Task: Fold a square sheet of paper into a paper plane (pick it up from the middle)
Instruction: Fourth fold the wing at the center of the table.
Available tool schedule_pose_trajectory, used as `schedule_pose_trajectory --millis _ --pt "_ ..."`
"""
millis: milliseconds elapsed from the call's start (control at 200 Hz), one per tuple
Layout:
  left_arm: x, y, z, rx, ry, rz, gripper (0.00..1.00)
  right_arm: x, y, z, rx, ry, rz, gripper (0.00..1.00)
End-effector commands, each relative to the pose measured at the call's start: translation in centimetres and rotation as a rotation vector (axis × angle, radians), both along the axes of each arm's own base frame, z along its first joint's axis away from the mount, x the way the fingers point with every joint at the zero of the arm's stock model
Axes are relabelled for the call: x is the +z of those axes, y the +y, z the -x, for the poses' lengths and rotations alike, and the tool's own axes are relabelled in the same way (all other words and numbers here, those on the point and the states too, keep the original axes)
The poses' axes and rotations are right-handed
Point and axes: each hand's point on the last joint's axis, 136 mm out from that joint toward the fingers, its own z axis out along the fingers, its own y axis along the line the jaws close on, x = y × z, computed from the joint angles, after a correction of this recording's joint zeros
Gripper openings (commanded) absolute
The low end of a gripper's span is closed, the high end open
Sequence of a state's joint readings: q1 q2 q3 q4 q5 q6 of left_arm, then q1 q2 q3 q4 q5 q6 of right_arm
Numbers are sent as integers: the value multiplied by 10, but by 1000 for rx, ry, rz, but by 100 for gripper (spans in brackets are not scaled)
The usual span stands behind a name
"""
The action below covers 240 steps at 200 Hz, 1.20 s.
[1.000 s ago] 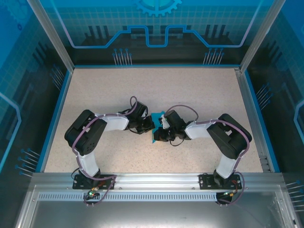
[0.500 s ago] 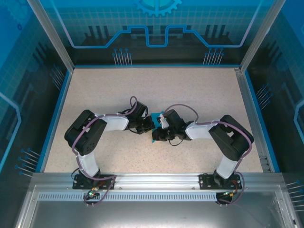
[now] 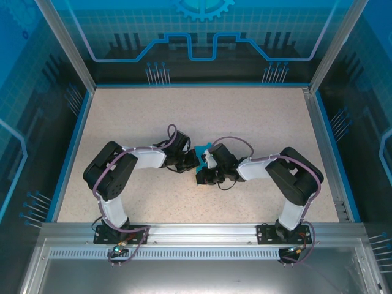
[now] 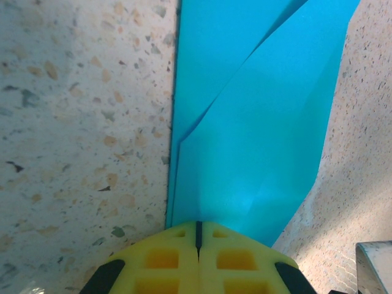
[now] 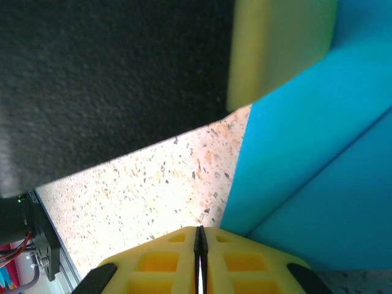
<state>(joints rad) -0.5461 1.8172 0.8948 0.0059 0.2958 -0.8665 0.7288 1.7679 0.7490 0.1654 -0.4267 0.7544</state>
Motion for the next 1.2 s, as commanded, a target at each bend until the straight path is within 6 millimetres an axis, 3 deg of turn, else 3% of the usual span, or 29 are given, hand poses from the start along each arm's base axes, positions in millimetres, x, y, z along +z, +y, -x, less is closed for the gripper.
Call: schedule_pose_trajectory --millis 0,200,530,755,1025,1105,1195 --pt "-34 21 32 17 149 -94 0 -14 -3 19 53 61 40 11" --pt "-34 22 33 18 153 -98 0 -26 -11 25 57 93 94 11" --pt "-36 24 33 26 154 -109 0 -62 -37 51 86 168 301 11" --pt "-36 25 34 27 157 -117 0 -13 -13 40 105 61 135 12" --pt "-37 25 34 26 158 -117 0 -32 -22 49 102 102 175 12" --pt "-37 25 34 26 157 -117 0 -22 -21 41 82 67 171 11" --pt "-37 25 34 26 158 -117 0 6 -18 21 25 -5 116 12"
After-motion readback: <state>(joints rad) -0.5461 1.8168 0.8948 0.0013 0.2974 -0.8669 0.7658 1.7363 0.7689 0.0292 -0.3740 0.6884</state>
